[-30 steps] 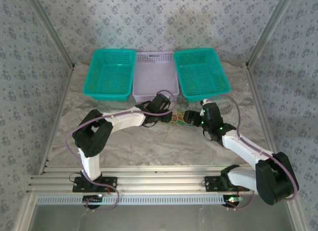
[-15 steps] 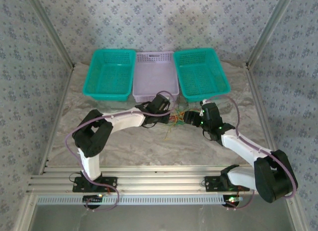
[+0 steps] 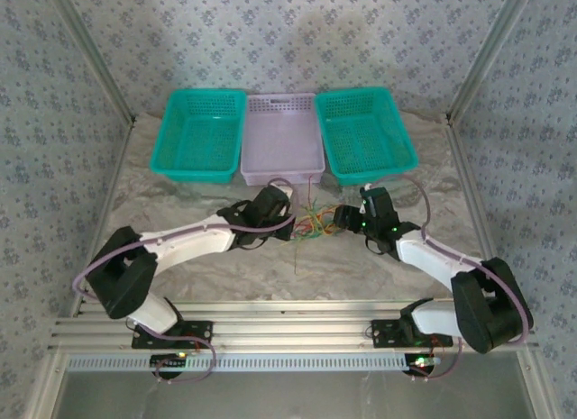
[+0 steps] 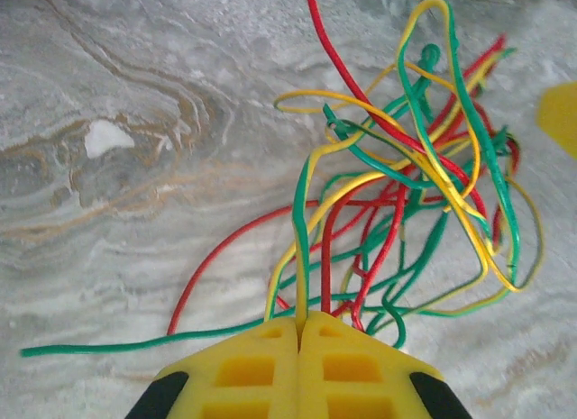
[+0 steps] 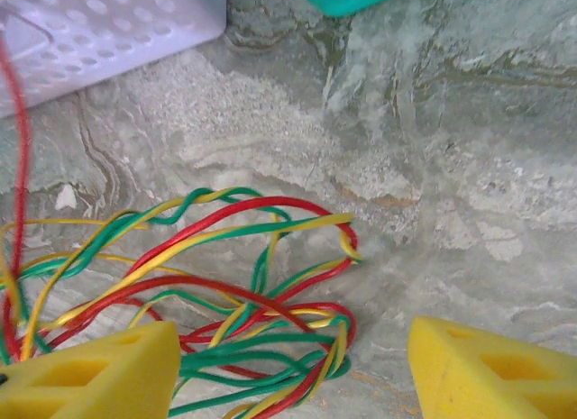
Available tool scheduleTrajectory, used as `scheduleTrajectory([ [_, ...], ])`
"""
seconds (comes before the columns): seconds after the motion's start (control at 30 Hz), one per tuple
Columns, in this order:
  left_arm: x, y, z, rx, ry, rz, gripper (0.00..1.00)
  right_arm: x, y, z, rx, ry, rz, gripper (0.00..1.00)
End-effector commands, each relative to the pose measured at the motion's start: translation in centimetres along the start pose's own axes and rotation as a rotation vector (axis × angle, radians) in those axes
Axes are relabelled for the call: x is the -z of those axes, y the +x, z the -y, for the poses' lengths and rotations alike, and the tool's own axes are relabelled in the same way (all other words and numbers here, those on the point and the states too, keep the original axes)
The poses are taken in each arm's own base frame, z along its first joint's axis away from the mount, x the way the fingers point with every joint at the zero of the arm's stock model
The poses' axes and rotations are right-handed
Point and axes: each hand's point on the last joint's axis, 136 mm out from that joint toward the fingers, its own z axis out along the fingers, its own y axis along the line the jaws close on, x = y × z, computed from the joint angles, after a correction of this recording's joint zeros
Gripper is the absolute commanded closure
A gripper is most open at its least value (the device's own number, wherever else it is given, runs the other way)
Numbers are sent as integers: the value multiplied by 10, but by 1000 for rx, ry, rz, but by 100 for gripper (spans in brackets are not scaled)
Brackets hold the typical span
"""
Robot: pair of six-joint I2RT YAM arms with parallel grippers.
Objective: Untangle the cables
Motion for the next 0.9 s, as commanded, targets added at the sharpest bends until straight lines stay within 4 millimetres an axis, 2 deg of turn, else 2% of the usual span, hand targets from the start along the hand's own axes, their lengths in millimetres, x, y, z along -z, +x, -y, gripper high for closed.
scheduleTrajectory([
  [0.0, 8, 12, 0, 0, 30, -14, 100, 0, -8, -21, -2, -76, 11, 33],
  [0.17, 11, 13, 4, -27, 48, -13, 100, 13, -13, -57, 43, -252, 61, 36],
  [0.27, 18, 5, 4, -40, 44, 20, 100, 16, -7, -69, 105, -263, 56, 39],
  [0.53, 28, -3, 6, -66, 42, 46, 100, 6, 21, -63, 193, -148, -19, 43],
  [0.87, 36, 1, 10, -62, 83, 48, 100, -13, 21, -46, 269, 69, -4, 41],
])
